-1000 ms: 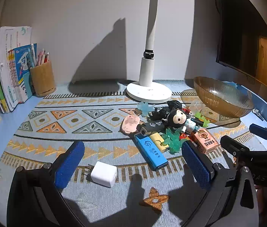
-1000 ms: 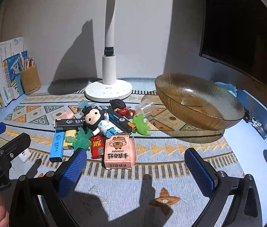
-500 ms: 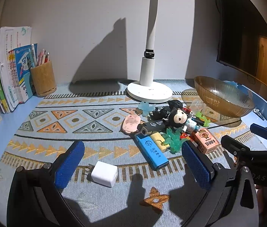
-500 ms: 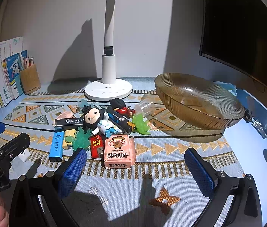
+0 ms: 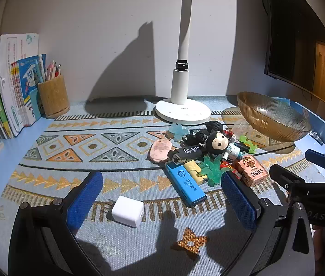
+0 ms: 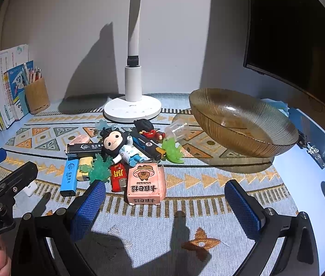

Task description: Organize rigid objects

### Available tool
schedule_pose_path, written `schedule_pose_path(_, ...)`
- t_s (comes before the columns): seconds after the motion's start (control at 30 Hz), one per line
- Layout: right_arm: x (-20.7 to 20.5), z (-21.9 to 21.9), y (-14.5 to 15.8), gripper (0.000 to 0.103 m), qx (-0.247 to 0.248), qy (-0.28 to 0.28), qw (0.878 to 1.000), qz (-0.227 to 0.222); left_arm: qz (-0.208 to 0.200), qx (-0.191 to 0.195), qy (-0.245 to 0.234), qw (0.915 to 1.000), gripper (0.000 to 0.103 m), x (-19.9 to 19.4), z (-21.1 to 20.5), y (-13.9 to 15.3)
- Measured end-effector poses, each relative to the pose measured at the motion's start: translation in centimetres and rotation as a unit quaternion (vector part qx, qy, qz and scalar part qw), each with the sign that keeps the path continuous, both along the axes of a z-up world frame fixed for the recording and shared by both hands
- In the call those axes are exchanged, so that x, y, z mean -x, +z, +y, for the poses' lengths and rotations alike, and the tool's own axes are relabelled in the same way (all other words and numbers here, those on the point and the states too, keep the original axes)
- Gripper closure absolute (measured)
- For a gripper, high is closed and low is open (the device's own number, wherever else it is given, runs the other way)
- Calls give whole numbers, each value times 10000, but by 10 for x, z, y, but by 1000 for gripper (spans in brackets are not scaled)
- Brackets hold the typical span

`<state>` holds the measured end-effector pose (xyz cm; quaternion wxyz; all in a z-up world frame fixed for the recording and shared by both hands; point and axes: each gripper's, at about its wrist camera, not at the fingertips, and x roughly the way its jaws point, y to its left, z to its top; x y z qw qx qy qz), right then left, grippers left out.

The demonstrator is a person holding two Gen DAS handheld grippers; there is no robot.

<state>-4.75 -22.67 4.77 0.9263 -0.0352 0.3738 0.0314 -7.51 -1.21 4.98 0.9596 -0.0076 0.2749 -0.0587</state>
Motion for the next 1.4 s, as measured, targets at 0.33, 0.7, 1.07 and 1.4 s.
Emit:
schedule_pose_path(0.33, -1, 0, -1, 0, 17, 13, 10000, 11, -1, -2, 4, 10000, 1, 0, 0, 0)
schedule_pose_path(0.7, -4, -11, -2, 0, -311, -85, 9994, 96, 0, -2, -2, 10000, 1, 0, 0, 0)
schedule_pose_path(1.07, -3, -11, -2, 0, -277, -77, 9995, 95, 3, -2, -1, 10000, 1, 0, 1, 0)
schedule_pose_path(1.4, -5, -10, -2, 0, -288, -84, 9995, 108, 33, -16, 35, 10000, 1, -1, 0, -1)
